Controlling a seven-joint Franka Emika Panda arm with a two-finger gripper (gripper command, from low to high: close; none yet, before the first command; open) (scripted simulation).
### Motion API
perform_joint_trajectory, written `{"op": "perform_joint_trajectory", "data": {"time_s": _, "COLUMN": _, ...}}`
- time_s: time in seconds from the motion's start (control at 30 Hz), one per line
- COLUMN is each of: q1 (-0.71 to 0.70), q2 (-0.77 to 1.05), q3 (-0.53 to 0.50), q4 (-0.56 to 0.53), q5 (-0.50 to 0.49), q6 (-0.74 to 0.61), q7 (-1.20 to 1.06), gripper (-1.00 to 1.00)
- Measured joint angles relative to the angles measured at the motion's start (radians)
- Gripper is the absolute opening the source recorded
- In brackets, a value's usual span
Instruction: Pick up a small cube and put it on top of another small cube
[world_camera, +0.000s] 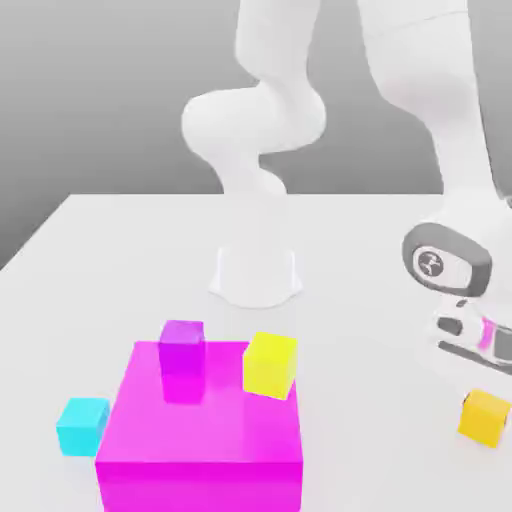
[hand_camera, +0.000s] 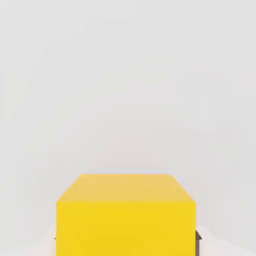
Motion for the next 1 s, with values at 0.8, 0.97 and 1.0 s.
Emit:
{"op": "perform_joint_trajectory", "data": {"time_s": 0.8, "q1": -0.703, "q2": -0.222, "q3": -0.466, "q4": -0.12, "q5": 0.251, "q6": -0.088, "q7": -0.199, "gripper": -1.0}}
{"op": "perform_joint_trajectory", "data": {"time_s": 0.97, "q1": -0.727, "q2": -0.102, "q3": -0.432, "q4": -0.118, "q5": 0.321, "q6": 0.027, "q7": -0.246, "gripper": 1.0}}
{"op": "perform_joint_trajectory", "data": {"time_s": 1.0, "q1": -0.727, "q2": -0.102, "q3": -0.432, "q4": -0.118, "q5": 0.321, "q6": 0.027, "q7": -0.246, "gripper": 1.0}}
